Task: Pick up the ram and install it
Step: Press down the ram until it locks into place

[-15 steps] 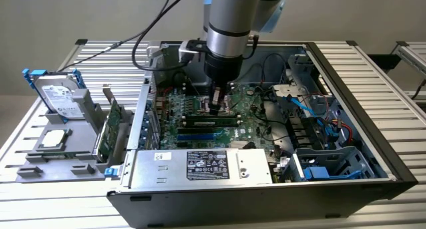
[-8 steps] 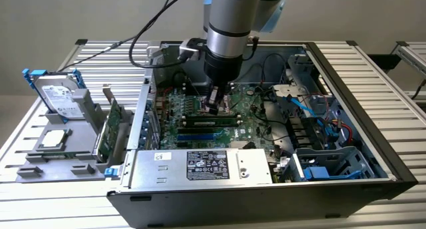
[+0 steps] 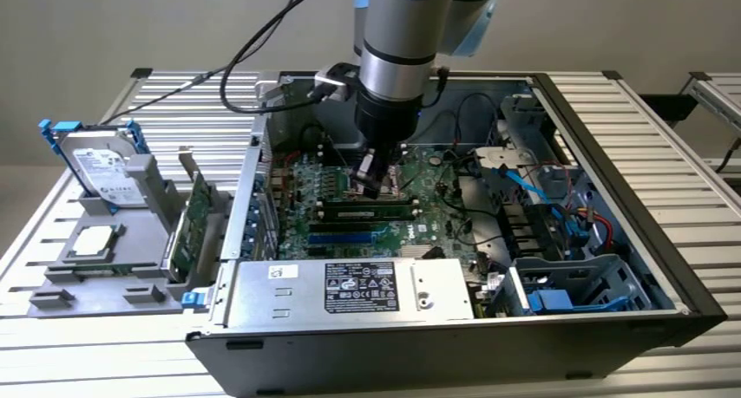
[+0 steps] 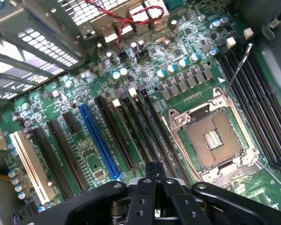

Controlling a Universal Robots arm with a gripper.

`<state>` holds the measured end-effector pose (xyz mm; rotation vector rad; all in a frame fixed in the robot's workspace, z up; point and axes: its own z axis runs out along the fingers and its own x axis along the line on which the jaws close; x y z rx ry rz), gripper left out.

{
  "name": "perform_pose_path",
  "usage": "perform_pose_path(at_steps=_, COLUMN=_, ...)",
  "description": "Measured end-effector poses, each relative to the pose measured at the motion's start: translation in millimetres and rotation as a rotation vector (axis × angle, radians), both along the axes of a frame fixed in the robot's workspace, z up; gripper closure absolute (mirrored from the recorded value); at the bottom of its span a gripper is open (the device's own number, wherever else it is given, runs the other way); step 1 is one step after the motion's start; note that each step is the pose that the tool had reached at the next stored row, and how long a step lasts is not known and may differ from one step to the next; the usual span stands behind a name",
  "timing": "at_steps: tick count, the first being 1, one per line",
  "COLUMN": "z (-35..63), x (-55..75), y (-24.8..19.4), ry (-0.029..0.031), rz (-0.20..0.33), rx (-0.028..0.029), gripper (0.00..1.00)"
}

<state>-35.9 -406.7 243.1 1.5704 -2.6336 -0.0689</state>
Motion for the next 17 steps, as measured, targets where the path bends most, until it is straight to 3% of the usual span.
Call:
perform_pose_path(at_steps=8, z=-0.3, x=0.0, y=0.0, ry=0.0000, rz=-0.134, rx=0.0000, gripper=0.89)
perform_pose_path(at_steps=17, z=-0.3, x=0.0, y=0.0, ry=0.0000, rz=-0.241, rx=0.0000, gripper=0.89)
